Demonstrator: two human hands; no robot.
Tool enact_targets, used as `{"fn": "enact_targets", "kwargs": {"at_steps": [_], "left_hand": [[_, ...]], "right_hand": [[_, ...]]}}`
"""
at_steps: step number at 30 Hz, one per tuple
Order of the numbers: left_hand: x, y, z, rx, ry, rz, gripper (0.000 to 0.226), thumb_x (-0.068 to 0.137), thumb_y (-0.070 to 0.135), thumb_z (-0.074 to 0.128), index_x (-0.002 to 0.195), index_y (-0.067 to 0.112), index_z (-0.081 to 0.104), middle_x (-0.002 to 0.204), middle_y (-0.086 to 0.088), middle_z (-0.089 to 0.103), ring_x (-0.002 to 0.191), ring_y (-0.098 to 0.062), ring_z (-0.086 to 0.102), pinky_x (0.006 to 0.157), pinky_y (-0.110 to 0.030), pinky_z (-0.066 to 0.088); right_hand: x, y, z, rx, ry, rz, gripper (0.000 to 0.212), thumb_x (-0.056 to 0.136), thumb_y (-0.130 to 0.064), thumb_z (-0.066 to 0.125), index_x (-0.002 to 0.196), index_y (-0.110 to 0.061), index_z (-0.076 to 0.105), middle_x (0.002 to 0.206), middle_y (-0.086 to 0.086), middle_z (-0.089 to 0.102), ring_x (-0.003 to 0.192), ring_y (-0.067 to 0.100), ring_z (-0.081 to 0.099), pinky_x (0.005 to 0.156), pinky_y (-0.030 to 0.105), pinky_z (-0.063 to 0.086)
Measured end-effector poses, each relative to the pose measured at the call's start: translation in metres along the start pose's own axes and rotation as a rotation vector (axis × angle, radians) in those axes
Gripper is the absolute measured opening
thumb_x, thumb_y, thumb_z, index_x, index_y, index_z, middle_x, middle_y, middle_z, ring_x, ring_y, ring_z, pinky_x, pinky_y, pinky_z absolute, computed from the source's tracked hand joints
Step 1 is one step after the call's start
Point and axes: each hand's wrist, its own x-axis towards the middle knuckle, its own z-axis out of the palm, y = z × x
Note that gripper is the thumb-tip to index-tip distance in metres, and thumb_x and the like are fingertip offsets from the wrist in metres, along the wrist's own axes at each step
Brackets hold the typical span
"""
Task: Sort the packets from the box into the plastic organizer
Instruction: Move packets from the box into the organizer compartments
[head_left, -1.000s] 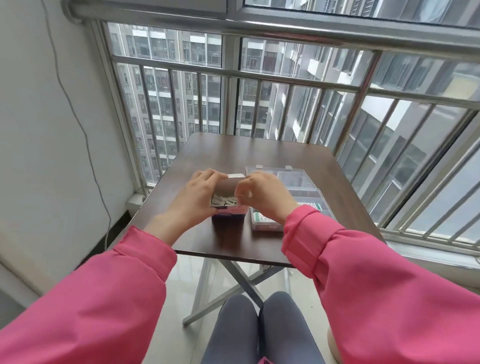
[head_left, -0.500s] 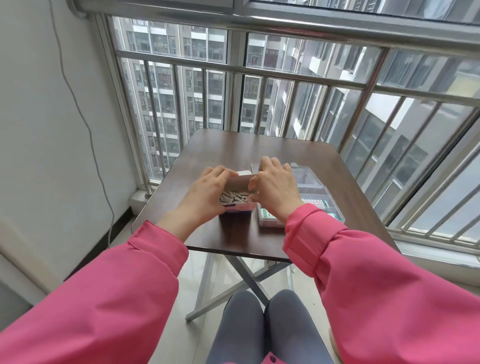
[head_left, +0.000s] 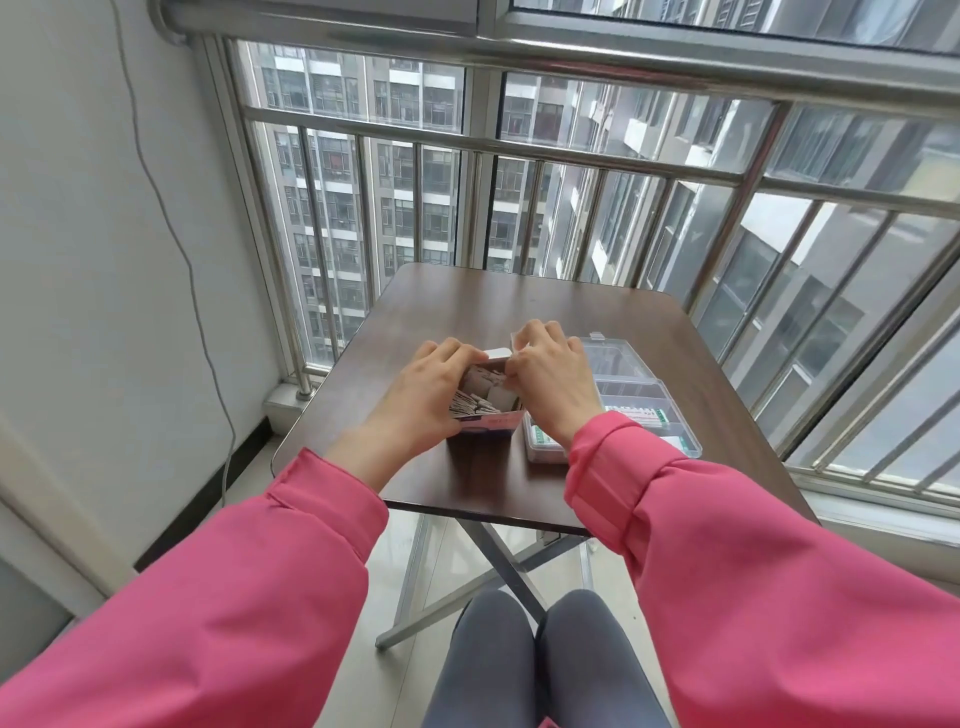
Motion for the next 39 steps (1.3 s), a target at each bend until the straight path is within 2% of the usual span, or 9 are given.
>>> {"fn": "enact_targets", "kwargs": {"at_steps": [4,11,16,19,23,27,32,36,39], "left_hand": [[0.002,-0.002,-0.002,-0.012,-0.014,-0.011,0.065,0.071,0.024,0.080,0.128,0.017,0.049,0.122,0.000,0.051,0.108,-0.021,0.042,0.090,-0.024,0.033],[0.006,-0.001,-0.001,0.001,-0.028,-0.019,0.068,0.071,0.026,0.080,0.130,0.017,0.048,0.122,0.000,0.050,0.110,-0.021,0.042,0.093,-0.026,0.034],[0.009,-0.004,-0.002,-0.025,-0.054,-0.058,0.069,0.071,0.024,0.079,0.132,0.016,0.046,0.126,-0.001,0.049,0.115,-0.022,0.041,0.096,-0.026,0.033],[0.016,-0.006,-0.004,-0.038,-0.128,-0.098,0.073,0.075,0.014,0.072,0.139,0.014,0.038,0.137,-0.004,0.042,0.126,-0.024,0.036,0.102,-0.024,0.027],[0.030,-0.002,-0.008,-0.017,-0.234,-0.150,0.082,0.079,0.026,0.067,0.147,0.014,0.024,0.149,-0.007,0.033,0.137,-0.023,0.027,0.112,-0.031,0.017],[0.047,0.013,-0.007,-0.150,-0.169,-0.141,0.081,0.084,0.034,0.064,0.149,0.013,0.020,0.154,-0.008,0.025,0.144,-0.018,0.015,0.116,-0.031,0.006],[0.067,0.033,-0.011,-0.340,-0.143,-0.108,0.064,0.089,0.027,0.061,0.144,0.012,0.030,0.126,-0.013,0.056,0.114,-0.026,0.054,0.089,-0.028,0.038],[0.070,0.043,-0.018,-0.419,-0.223,-0.063,0.007,0.091,0.023,0.060,0.093,0.017,0.061,0.081,-0.002,0.067,0.073,-0.017,0.065,0.069,-0.032,0.051],[0.065,0.057,-0.017,-0.552,-0.289,-0.091,0.009,0.092,0.017,0.058,0.084,0.021,0.058,0.073,0.004,0.064,0.063,-0.009,0.063,0.062,-0.023,0.052]], "right_hand": [[0.000,0.005,-0.008,0.145,0.020,0.029,0.020,0.089,-0.030,0.060,0.100,-0.016,0.071,0.116,0.000,0.052,0.113,0.023,0.041,0.086,0.033,0.034],[-0.001,0.014,-0.012,0.234,-0.003,0.037,0.021,0.092,-0.023,0.054,0.094,-0.008,0.068,0.116,0.005,0.052,0.110,0.024,0.041,0.091,0.037,0.040],[-0.001,0.017,-0.019,0.302,-0.042,0.062,0.019,0.093,-0.022,0.051,0.096,-0.005,0.061,0.106,0.011,0.057,0.101,0.028,0.052,0.079,0.037,0.041],[-0.001,0.019,-0.023,0.330,-0.035,0.060,0.015,0.093,-0.019,0.049,0.092,-0.005,0.055,0.096,0.015,0.063,0.090,0.034,0.056,0.068,0.036,0.039],[0.003,0.021,-0.028,0.396,0.001,0.030,0.014,0.094,-0.013,0.048,0.088,-0.001,0.053,0.091,0.018,0.064,0.083,0.035,0.058,0.070,0.045,0.046],[0.009,0.027,-0.033,0.489,0.058,0.015,0.015,0.093,-0.009,0.049,0.085,0.002,0.053,0.086,0.020,0.063,0.080,0.034,0.057,0.071,0.046,0.045],[0.006,0.046,-0.040,0.721,0.148,0.080,0.017,0.091,-0.012,0.058,0.082,0.001,0.058,0.074,0.013,0.068,0.071,0.026,0.065,0.066,0.039,0.052],[-0.006,0.063,-0.041,0.998,0.081,0.203,0.013,0.091,-0.006,0.057,0.087,0.007,0.058,0.078,0.016,0.069,0.065,0.019,0.068,0.067,0.033,0.058],[-0.017,0.069,-0.046,1.229,0.017,0.261,0.013,0.088,-0.004,0.061,0.091,0.007,0.057,0.075,0.014,0.065,0.060,0.011,0.063,0.059,0.020,0.053]]}}
